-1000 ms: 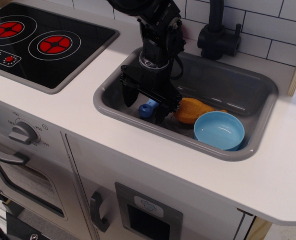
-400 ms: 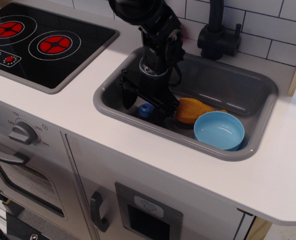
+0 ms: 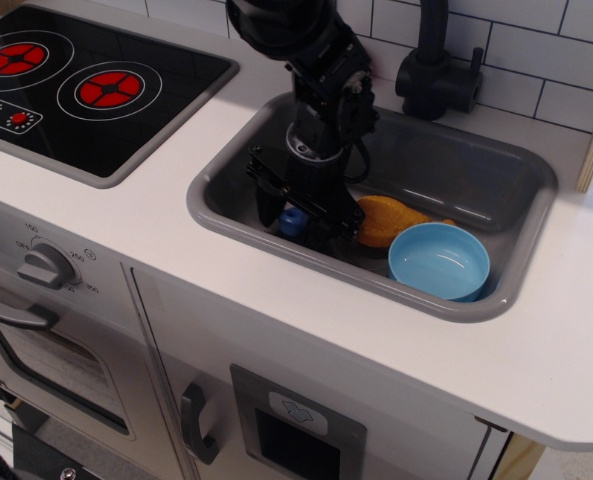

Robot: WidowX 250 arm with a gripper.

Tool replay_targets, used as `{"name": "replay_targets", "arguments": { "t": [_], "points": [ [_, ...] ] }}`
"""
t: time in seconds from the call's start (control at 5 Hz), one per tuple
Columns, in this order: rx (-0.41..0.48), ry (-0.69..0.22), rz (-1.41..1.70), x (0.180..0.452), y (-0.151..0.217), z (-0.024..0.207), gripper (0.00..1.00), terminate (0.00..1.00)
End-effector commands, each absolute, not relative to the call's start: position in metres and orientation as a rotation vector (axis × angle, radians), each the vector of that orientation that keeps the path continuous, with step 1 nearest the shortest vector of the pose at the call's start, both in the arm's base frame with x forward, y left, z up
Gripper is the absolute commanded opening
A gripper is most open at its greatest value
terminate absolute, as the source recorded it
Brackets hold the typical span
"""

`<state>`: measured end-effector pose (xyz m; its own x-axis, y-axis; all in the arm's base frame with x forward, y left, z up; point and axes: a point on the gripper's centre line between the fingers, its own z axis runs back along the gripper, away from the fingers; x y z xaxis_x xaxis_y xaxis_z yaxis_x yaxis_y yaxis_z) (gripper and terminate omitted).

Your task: Put spoon in bowl sink

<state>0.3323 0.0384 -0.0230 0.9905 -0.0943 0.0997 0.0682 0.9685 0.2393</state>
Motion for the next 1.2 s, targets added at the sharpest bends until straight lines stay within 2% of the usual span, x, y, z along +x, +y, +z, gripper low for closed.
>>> {"name": "replay_targets", "arguments": {
  "t": [0.0,0.4,0.6,1.0],
  "points": [
    [0.267,-0.154,-0.059,0.330,0.046,-0.008,0.00,0.00],
    [0.249,-0.222,0.095,0.338,0.062,0.032,0.00,0.00],
    [0.268,-0.283,0.167,0.340,0.063,0.046,0.00,0.00],
    [0.217,-0.202,0.076,0.323,0.035,0.065,0.00,0.00]
  ]
}}
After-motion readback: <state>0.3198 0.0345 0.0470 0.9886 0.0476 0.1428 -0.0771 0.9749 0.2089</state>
